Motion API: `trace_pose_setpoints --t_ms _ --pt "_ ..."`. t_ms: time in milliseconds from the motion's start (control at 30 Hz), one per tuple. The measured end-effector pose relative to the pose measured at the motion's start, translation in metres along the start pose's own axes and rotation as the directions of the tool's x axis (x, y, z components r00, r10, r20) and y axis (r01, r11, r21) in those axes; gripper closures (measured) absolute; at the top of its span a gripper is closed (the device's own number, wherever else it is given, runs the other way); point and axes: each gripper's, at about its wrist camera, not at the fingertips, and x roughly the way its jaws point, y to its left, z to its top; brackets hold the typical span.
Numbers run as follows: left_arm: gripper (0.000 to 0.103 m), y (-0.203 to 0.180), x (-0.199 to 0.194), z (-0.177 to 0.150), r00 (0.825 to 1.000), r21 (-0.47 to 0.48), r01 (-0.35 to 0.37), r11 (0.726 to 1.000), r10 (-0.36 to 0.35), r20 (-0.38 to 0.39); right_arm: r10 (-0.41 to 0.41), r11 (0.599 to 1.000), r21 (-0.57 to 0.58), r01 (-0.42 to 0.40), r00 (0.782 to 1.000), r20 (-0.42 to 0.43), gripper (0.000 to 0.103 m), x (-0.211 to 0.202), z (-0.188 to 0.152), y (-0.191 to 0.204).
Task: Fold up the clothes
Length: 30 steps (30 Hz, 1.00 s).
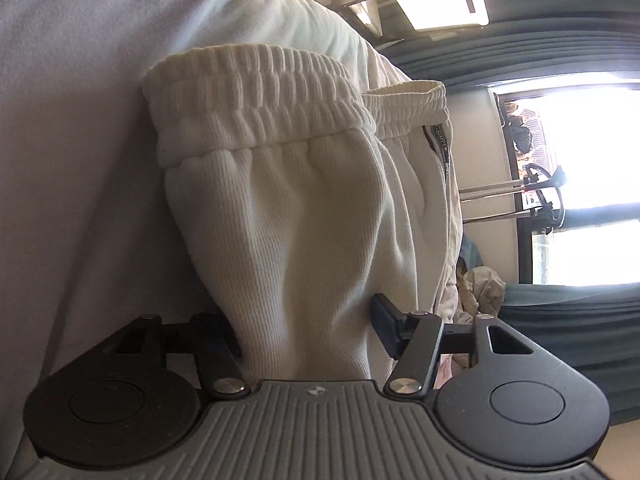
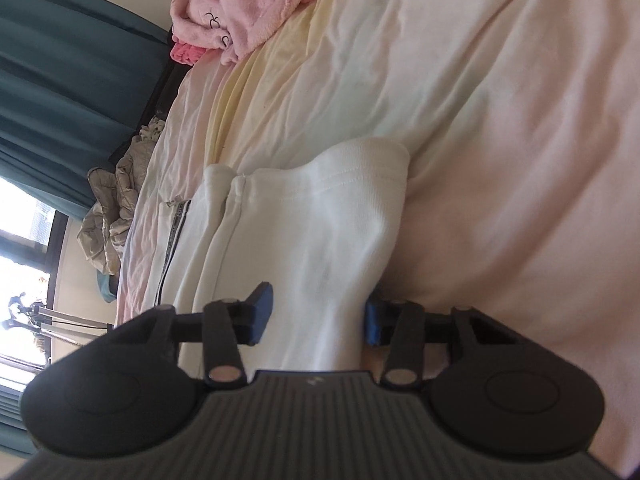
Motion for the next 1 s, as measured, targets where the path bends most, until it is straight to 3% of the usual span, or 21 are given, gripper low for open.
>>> trace_pose_setpoints --t_ms 33,100,233,367,433,600,800,1000 --pt "0.068 -0.001 -0.002 -0.002 1.000 0.008 0.003 1.000 -0.003 0.008 0.004 1.000 -0.010 -0.003 1.000 0.007 0.095 -0.001 0.001 0.001" --pt "0.082 -0.002 -0.009 -0.006 1.000 0.025 0.017 1.000 -0.018 0.024 0.031 0.999 -0.032 -0.030 0.999 0.029 0.097 -0.005 0.001 0.005" --pt "0.087 0.000 -0.032 -0.012 0.991 0.023 0.121 0.992 -0.122 0.045 0.105 0.991 -0.097 -0.094 0.988 0.116 0.098 -0.028 0.001 0.019" --pt "0.088 0.004 -0.066 -0.014 0.968 0.014 0.246 0.969 -0.246 0.041 0.177 0.983 -0.086 -0.163 0.965 0.191 0.098 -0.060 0.004 0.019" --pt "0.088 0.007 -0.076 -0.015 0.964 0.015 0.264 0.965 -0.264 0.039 0.193 0.981 -0.075 -0.181 0.958 0.211 0.099 -0.072 0.007 0.015" --pt "0.088 -0.003 -0.065 -0.004 0.968 -0.030 0.250 0.968 -0.250 -0.018 0.176 0.976 -0.167 -0.142 0.961 0.212 0.099 -0.073 0.012 0.032" --pt "0.088 -0.070 -0.029 0.015 0.974 0.053 0.226 0.973 -0.226 -0.015 0.210 0.952 -0.273 -0.140 0.946 0.246 0.099 -0.053 0.017 0.098" --pt "0.088 -0.148 0.066 0.034 0.989 0.130 0.145 0.981 -0.145 -0.013 0.196 0.942 -0.314 -0.119 0.954 0.227 0.099 0.016 0.036 0.190"
